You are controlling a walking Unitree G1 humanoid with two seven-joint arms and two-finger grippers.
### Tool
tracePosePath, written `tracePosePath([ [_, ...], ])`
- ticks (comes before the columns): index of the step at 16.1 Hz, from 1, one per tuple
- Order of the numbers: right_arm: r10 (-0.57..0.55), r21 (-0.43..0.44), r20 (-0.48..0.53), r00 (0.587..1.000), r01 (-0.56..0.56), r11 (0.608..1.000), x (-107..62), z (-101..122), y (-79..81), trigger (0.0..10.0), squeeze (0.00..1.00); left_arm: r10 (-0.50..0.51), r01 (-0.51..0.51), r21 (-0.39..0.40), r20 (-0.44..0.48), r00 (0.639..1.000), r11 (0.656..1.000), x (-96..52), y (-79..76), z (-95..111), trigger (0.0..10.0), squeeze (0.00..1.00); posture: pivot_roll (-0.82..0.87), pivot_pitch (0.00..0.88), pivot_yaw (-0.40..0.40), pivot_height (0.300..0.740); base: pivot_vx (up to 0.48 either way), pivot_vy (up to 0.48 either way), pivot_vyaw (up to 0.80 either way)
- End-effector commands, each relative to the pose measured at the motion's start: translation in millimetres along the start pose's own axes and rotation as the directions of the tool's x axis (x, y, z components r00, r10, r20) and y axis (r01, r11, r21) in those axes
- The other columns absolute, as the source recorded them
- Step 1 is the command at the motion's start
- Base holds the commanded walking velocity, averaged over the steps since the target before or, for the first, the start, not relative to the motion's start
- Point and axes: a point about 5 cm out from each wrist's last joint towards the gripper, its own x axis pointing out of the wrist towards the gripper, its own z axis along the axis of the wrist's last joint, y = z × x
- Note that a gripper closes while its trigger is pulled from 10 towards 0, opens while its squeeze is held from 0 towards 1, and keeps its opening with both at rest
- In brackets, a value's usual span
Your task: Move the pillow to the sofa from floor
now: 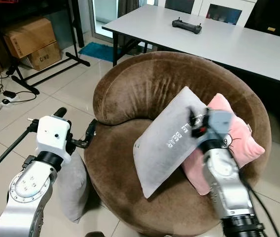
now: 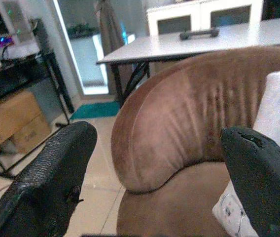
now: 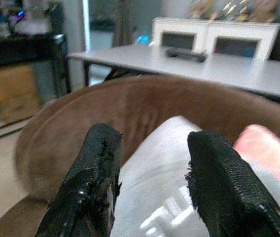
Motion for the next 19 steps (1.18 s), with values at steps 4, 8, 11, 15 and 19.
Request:
tracePosePath([
  [4,0.107,0.037,-0.110,0.988,-0.104,0.994,-7.5,-6.0,11.9,10.0,0.00,0.021,-0.021,0.014,-0.007,1.000,1.000,-1.0,-3.5,-2.5,10.0,0.14,0.14,0.000,-0.114,0.740,0.000,0.272,0.00],
  [8,0.130,0.078,-0.144,0.981,-0.120,0.990,-8.4,-3.6,12.1,10.0,0.00,0.049,-0.049,0.019,-0.002,0.999,0.999,-2.2,-1.4,-2.6,10.0,0.14,0.14,0.000,-0.113,0.740,0.000,0.270,0.00],
  [11,0.074,0.082,-0.169,0.983,-0.061,0.995,-8.5,-5.2,1.2,10.0,0.00,0.053,-0.053,0.022,-0.002,0.999,0.998,-1.3,-0.9,-3.0,10.0,0.14,0.14,0.000,-0.109,0.740,0.000,0.268,0.00],
  [15,0.068,0.087,-0.171,0.983,-0.054,0.995,-8.4,-3.7,-1.2,10.0,0.00,0.053,-0.053,0.016,0.000,0.999,0.998,-0.8,-1.7,-2.8,10.0,0.15,0.13,0.000,-0.110,0.740,0.000,0.262,0.00],
  [19,0.082,0.098,-0.174,0.981,-0.066,0.993,-8.4,-2.1,1.1,10.0,0.00,0.058,-0.057,0.011,-0.002,0.998,0.998,-1.0,-1.8,-3.1,10.0,0.15,0.14,0.000,-0.116,0.740,0.000,0.272,0.00],
])
